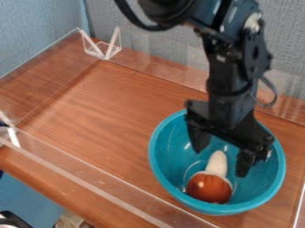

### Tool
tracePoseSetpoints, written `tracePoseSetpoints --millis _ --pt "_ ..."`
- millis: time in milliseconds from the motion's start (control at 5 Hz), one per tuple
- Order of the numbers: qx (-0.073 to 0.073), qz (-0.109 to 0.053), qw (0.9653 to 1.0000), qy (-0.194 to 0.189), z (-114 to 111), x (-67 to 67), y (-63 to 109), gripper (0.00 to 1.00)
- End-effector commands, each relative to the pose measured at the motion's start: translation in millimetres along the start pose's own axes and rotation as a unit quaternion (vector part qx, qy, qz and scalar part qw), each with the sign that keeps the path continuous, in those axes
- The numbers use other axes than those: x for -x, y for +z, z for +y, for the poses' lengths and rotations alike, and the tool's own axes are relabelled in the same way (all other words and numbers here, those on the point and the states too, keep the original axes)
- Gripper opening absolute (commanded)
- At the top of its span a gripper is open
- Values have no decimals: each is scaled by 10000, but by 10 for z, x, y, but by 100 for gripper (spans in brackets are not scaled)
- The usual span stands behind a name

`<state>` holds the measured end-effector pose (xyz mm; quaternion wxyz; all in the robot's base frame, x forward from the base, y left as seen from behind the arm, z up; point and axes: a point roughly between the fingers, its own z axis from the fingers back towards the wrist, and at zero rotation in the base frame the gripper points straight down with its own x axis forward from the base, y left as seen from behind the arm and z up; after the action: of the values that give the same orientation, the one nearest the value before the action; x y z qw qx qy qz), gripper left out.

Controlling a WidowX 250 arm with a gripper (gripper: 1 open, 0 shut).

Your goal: Put the mushroom in the blue bowl

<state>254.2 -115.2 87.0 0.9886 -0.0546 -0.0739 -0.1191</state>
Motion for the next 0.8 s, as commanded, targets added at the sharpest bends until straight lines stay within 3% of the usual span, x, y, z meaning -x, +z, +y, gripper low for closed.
tracePoseSetpoints --millis 0,600 --pt "20 -393 9992 -78 -51 -119 300 100" --pt "-94 -631 9980 -4 -64 -122 706 100"
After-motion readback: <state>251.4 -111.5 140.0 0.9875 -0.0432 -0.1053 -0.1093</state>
